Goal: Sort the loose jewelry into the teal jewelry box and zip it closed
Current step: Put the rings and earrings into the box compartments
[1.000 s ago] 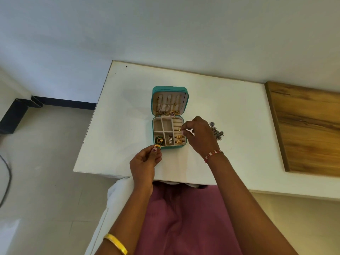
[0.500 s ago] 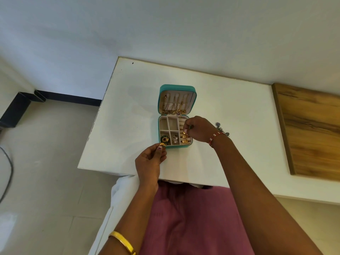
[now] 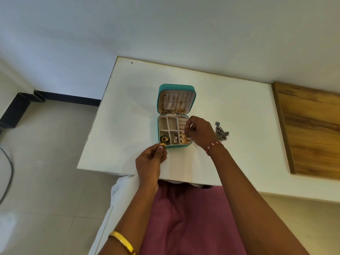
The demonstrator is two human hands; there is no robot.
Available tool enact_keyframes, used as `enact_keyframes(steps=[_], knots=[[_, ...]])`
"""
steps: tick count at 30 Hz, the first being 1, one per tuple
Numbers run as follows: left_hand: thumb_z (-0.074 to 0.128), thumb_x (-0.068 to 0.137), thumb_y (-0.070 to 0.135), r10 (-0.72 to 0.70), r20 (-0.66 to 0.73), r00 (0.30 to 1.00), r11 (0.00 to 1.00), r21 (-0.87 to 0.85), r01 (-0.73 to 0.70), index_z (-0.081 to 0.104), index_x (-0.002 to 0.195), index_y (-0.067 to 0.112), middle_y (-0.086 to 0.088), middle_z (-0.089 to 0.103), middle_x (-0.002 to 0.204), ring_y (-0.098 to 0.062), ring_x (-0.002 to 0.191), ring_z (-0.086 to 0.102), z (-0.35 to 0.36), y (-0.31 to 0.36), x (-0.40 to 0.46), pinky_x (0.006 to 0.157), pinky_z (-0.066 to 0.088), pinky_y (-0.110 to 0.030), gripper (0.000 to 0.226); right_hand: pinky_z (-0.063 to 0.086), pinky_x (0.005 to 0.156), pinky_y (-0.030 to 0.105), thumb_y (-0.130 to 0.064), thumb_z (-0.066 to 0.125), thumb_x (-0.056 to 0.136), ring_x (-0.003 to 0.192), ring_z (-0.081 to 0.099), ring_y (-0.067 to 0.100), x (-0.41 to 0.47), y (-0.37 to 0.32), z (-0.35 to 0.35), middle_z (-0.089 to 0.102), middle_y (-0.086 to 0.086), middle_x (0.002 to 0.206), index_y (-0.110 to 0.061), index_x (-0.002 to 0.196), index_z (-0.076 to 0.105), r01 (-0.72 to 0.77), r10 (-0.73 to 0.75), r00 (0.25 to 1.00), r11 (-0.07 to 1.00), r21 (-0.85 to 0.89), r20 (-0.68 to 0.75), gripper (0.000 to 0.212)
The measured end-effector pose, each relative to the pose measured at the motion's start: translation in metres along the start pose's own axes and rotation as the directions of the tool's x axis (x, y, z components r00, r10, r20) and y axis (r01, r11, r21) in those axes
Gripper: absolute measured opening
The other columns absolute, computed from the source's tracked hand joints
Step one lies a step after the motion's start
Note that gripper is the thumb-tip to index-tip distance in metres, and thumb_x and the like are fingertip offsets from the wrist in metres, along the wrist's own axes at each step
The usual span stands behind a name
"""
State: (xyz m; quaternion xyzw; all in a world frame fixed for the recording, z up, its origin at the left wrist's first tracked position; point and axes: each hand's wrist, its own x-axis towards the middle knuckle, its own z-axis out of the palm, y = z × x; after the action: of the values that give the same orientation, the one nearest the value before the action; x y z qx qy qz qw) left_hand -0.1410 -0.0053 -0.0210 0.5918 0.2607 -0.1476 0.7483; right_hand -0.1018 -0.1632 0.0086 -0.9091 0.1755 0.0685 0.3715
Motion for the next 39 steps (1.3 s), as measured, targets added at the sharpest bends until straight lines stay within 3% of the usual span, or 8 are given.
enact_keyframes(steps=[6, 11, 15, 27, 31, 34, 36, 39], knots=[[0.060, 0.084, 0.004, 0.010, 0.009, 1.000, 1.000, 0.020, -0.011, 0.065, 0.101, 0.009, -0.002, 0.068, 0.080, -0.011, 0.069, 0.066, 0.002, 0.000, -0.001, 0.064, 0.056, -0.016, 0.018, 0.034, 0.049, 0.005, -0.008, 0.065, 0.081, 0.049, 0.046, 0.001, -0.026, 0.002, 0.003, 0.047, -0.010, 0.055, -0.015, 0.072, 0.055, 0.027, 0.024, 0.964, 0.982, 0.185, -0.266, 0.015], [0.064, 0.082, 0.006, 0.037, 0.035, 0.999, 0.996, 0.078, -0.040, 0.067, 0.104, 0.010, -0.003, 0.069, 0.081, -0.013, 0.071, 0.065, 0.003, 0.000, -0.004, 0.071, 0.057, -0.020, 0.023, 0.038, 0.063, 0.001, -0.005, 0.065, 0.080, 0.070, 0.055, 0.005, -0.057, -0.009, 0.030, 0.066, 0.001, 0.080, -0.010, 0.084, 0.067, 0.062, 0.002, 0.979, 0.950, 0.306, -0.205, 0.006], [0.066, 0.080, 0.010, 0.075, 0.072, 0.995, 0.981, 0.171, -0.086, 0.068, 0.104, 0.009, -0.007, 0.070, 0.094, -0.017, 0.081, 0.066, 0.002, 0.000, -0.004, 0.083, 0.054, -0.030, 0.024, 0.037, 0.070, 0.000, -0.008, 0.065, 0.082, 0.084, 0.058, 0.012, -0.064, -0.013, 0.044, 0.069, 0.009, 0.098, -0.006, 0.096, 0.070, 0.079, -0.031, 0.980, 0.967, 0.243, -0.196, 0.015], [0.068, 0.078, 0.008, 0.135, 0.069, 0.988, 0.974, 0.174, -0.145, 0.069, 0.098, 0.018, -0.001, 0.070, 0.084, -0.018, 0.078, 0.066, 0.002, 0.002, -0.006, 0.083, 0.053, -0.031, 0.022, 0.046, 0.067, 0.010, -0.009, 0.069, 0.079, 0.070, 0.059, 0.012, -0.065, -0.019, 0.035, 0.071, 0.010, 0.087, -0.005, 0.090, 0.071, 0.066, -0.039, 0.992, 0.973, 0.220, -0.122, 0.012], [0.066, 0.080, 0.010, 0.108, 0.070, 0.992, 0.983, 0.141, -0.117, 0.070, 0.094, 0.017, 0.008, 0.071, 0.068, -0.011, 0.069, 0.067, 0.003, 0.001, -0.005, 0.076, 0.055, -0.027, 0.016, 0.054, 0.074, 0.028, -0.007, 0.068, 0.079, 0.070, 0.062, 0.013, -0.057, -0.017, 0.026, 0.070, 0.007, 0.084, -0.005, 0.088, 0.071, 0.056, -0.024, 0.992, 0.965, 0.256, -0.127, 0.010], [0.062, 0.084, 0.010, 0.079, 0.034, 0.996, 0.995, 0.065, -0.081, 0.068, 0.092, 0.015, 0.009, 0.069, 0.058, -0.004, 0.059, 0.064, 0.002, 0.000, -0.003, 0.065, 0.057, -0.019, 0.011, 0.051, 0.069, 0.017, -0.005, 0.066, 0.080, 0.068, 0.059, 0.009, -0.039, -0.010, 0.012, 0.068, 0.007, 0.081, -0.005, 0.088, 0.071, 0.060, 0.002, 0.974, 0.961, 0.269, -0.225, 0.010], [0.061, 0.085, 0.011, 0.057, 0.016, 0.998, 0.998, 0.033, -0.057, 0.066, 0.090, 0.016, 0.006, 0.069, 0.063, -0.004, 0.059, 0.065, 0.002, 0.000, -0.002, 0.062, 0.056, -0.017, 0.009, 0.042, 0.065, 0.004, -0.005, 0.065, 0.082, 0.071, 0.056, 0.009, -0.026, -0.005, 0.003, 0.069, 0.007, 0.084, -0.005, 0.090, 0.071, 0.093, -0.043, 0.954, 0.983, 0.156, -0.296, 0.011], [0.060, 0.086, 0.012, 0.035, 0.019, 0.999, 0.999, 0.025, -0.036, 0.066, 0.085, 0.019, -0.002, 0.068, 0.074, -0.006, 0.061, 0.065, 0.002, 0.000, -0.002, 0.064, 0.057, -0.018, 0.009, 0.039, 0.069, 0.016, -0.007, 0.063, 0.083, 0.078, 0.055, 0.016, -0.012, 0.003, 0.001, 0.068, 0.011, 0.092, -0.005, 0.093, 0.070, 0.118, -0.126, 0.950, 0.992, -0.045, -0.287, 0.012]])
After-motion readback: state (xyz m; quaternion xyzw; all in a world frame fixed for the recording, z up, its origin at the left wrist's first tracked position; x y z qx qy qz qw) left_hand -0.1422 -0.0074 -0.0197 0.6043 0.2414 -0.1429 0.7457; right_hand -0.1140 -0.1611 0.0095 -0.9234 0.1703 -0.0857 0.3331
